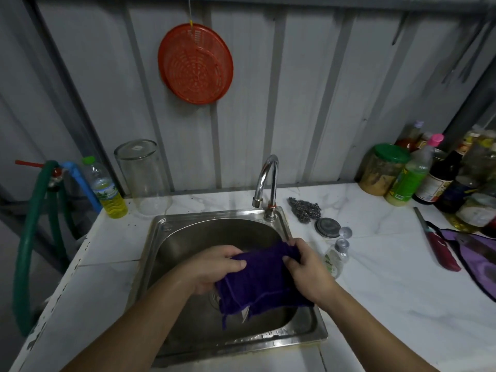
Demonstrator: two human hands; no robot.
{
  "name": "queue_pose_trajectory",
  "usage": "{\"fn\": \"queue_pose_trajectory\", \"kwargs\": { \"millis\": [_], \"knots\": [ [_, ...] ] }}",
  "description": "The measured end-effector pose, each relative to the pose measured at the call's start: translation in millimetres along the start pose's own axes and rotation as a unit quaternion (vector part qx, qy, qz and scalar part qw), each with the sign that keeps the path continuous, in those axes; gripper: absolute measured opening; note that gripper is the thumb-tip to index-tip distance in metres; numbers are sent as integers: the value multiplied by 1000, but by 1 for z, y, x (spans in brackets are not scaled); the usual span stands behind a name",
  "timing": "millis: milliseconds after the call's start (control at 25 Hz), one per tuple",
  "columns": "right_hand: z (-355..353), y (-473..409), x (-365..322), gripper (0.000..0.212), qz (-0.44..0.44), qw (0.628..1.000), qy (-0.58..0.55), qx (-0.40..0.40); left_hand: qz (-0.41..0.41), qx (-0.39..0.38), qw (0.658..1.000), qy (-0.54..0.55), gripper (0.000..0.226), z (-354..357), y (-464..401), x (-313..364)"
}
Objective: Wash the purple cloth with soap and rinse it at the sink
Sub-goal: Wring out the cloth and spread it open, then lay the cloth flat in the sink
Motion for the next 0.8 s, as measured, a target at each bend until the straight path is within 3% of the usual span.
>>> {"fn": "queue_pose_trajectory", "kwargs": {
  "millis": [280, 560, 680, 800],
  "knots": [
    [-36, 46, 38, 18, 103, 987, -74, 95, 10, -29, 999, 17, 29, 54, -5, 5],
    [-91, 110, 92, 13, 193, 950, -163, 183, -30, -73, 995, 55, 20, 143, -9, 5],
    [-117, 124, 126, 12, 228, 935, -186, 195, -38, -66, 995, 60, 20, 187, -22, -3],
    [-136, 116, 163, 13, 260, 936, -153, 181, -27, -6, 998, 48, 13, 224, -46, -19]
  ]
}}
Point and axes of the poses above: each hand's wrist, its own y-axis away from the middle knuckle, its own z-axis out of the palm, x = y × z, the point moved 3 cm from there along -y, towards the middle knuckle, and after that the axes turned 1 degree about y, right-handed, at the moved point
